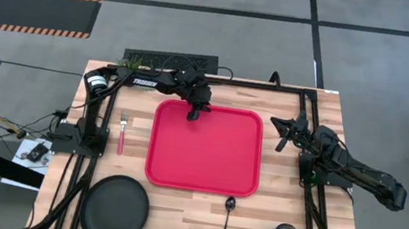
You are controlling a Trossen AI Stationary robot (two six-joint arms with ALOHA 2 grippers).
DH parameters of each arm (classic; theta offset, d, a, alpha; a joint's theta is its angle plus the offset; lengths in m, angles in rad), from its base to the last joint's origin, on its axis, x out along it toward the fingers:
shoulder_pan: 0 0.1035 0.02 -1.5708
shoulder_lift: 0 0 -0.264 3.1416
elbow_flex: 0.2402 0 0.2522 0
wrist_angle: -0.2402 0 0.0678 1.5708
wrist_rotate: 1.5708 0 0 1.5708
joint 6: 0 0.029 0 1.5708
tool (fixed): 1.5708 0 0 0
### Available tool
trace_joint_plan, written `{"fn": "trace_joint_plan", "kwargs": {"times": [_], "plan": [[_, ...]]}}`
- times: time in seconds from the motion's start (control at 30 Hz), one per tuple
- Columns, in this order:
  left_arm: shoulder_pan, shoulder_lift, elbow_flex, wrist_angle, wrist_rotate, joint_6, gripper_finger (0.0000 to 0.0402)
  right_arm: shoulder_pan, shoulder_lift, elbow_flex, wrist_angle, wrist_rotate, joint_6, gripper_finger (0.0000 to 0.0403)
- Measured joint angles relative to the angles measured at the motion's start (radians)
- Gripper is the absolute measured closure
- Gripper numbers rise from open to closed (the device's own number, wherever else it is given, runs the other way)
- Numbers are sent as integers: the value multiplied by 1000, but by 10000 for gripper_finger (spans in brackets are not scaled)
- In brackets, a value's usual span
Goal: Pick and place plate/cup/fork/spoon on tray
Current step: Move the red tray to the center of the table
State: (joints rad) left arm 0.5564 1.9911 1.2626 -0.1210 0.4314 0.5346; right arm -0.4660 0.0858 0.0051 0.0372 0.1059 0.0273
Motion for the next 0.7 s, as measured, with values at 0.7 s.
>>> {"fn": "trace_joint_plan", "kwargs": {"times": [0.7], "plan": [[-2, 0, 51, -117, -53, -43, 333, 0, 0, 0, 0, 0, 0, 363]]}}
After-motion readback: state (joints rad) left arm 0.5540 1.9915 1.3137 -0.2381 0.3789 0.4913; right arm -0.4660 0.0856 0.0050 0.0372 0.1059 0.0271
